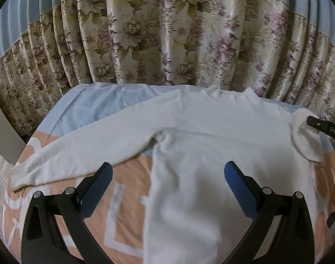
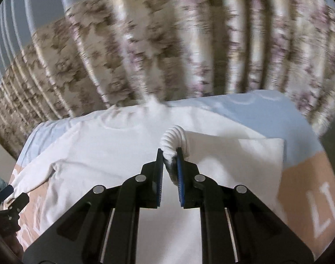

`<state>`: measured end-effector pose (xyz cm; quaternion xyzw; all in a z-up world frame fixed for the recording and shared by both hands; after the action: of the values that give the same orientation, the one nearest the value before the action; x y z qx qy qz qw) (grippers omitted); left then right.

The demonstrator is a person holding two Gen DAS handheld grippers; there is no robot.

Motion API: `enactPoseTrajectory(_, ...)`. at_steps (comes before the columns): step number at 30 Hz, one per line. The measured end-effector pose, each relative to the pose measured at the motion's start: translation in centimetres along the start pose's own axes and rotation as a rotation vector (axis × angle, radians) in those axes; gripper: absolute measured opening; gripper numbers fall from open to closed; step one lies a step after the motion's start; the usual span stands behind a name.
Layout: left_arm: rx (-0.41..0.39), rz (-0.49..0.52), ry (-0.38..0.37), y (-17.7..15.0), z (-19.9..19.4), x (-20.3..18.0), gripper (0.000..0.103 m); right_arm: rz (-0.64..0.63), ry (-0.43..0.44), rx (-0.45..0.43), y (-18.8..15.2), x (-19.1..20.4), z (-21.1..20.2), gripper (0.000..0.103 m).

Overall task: Fold small clothes
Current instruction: 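Carry the held cuff with the right gripper across the sweater body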

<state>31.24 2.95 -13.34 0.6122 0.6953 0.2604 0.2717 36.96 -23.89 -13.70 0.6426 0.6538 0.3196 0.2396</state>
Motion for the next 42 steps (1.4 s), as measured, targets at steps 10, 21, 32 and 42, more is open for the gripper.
enactPoseTrajectory(10,-0.046,0.04,0.082,3.2,4.1,5.3,0.102,-0.137,0.051,0.028,1.7,10.2,5.3,0.012)
enactPoseTrajectory(21,-0.036,-0.011,0.119,6.3,8.5,11.5,0.101,-0.19,0.113,0.069,1.2,18.8,8.7,0.012)
enactPoseTrajectory(32,-0.018,-0.048,0.137,5.2,8.8,14.2,0.101,-0.261,0.166,0.088,1.5,24.7,11.1,0.008)
enactPoseTrajectory(42,-0.029,-0.054,0.127,5.5,8.0,13.7,0.101,-0.182,0.167,-0.015,3.7,21.3,6.6,0.012)
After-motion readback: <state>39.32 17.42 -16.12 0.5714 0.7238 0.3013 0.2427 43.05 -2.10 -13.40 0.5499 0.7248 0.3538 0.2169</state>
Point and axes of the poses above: each gripper's, at about its wrist camera, not at the fingertips, and z roughly the way its jaws point, x to its left, y to its top, the point moved 9 cm from there along z, roughly the way its jaws point, and after that the axes turned 5 degrees about -z, right-handed, at the moved point
